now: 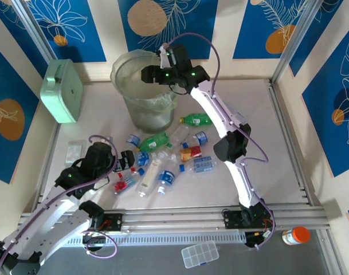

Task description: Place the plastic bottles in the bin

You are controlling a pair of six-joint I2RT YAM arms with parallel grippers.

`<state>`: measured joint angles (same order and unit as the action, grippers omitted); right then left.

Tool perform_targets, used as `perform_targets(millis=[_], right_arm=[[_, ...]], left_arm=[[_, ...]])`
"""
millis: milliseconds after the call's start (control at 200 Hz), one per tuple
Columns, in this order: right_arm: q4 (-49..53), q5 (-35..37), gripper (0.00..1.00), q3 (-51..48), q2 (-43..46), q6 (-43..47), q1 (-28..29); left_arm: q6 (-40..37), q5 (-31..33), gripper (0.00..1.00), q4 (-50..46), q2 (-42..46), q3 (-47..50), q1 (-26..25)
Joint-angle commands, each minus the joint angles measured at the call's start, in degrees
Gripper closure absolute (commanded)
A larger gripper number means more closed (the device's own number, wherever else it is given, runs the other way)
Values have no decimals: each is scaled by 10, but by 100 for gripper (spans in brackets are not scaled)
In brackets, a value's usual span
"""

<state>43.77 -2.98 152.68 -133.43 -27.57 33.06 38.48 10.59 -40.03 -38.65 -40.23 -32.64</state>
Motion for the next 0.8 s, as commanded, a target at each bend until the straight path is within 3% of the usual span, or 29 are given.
perform_targets(millis=[0,245,515,705,795], right_arm=[[13,-8,28,9,82,11,4],[-23,33,29,-170,249,17,4],[-140,75,30,-536,484,-14,-48],[-148,87,30,-727,576,-67,-156],[-149,129,30,-776,582,-59,-191]], left_arm=[[-47,-36,0,5,14,-40,2],[-113,-158,5,10,-27,-125,1],[-127,-262,5,55,-133,-168,-20],[-198,-220,2,75,-243,-218,-83],[-233,-175,2,74,-298,-249,-105]])
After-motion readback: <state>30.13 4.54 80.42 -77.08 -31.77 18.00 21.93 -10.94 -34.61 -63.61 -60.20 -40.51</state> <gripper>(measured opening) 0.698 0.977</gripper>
